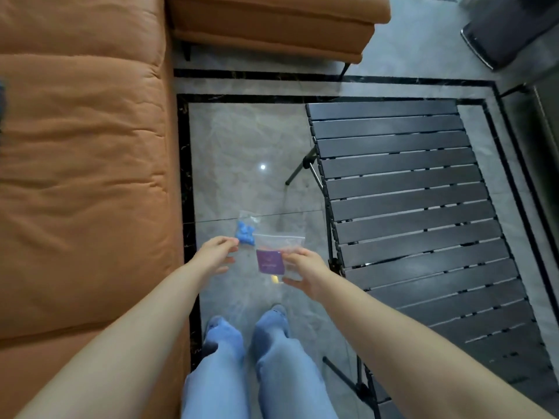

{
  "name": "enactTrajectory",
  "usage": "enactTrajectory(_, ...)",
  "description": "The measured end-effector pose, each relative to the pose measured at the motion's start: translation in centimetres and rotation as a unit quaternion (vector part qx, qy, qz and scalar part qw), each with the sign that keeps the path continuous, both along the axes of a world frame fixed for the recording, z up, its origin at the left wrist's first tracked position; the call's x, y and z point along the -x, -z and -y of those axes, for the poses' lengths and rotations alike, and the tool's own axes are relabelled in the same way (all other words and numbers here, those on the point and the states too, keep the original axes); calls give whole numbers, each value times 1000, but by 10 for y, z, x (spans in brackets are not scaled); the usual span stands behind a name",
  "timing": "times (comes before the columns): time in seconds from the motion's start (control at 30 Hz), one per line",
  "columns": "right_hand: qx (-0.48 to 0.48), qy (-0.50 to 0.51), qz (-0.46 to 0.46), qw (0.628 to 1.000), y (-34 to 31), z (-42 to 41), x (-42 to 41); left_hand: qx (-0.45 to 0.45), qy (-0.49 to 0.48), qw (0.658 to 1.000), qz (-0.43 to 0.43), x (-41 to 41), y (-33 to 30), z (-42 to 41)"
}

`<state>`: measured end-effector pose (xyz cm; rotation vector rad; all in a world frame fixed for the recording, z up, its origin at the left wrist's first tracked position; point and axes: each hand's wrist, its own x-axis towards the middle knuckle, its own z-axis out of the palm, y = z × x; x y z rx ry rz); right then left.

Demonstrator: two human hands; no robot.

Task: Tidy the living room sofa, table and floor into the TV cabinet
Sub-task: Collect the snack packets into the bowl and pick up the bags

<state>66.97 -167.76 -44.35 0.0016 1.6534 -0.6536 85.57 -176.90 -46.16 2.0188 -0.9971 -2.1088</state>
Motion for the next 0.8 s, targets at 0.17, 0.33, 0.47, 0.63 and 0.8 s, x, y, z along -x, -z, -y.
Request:
enactTrajectory(0.17, 2, 72, 77, 994, 87, 23, -5, 3, -10, 1000, -19, 14, 98, 4)
enactTrajectory(0.33, -2, 73, 123, 990, 190, 43, -5, -3, -50, 998, -32, 26, 199, 11)
enactTrajectory(0.47, -46, -42, 99, 993, 282, 48, 6, -22, -90, 996, -12, 26, 276, 26)
enactTrajectory(0.63, -81, -289, -84, 950, 375, 56, 22, -22, -197, 980, 32, 17, 362, 31)
enactTrajectory(0.8, -6, -412, -192, 891, 438, 89, 16, -39, -367, 929, 18, 17, 406, 43)
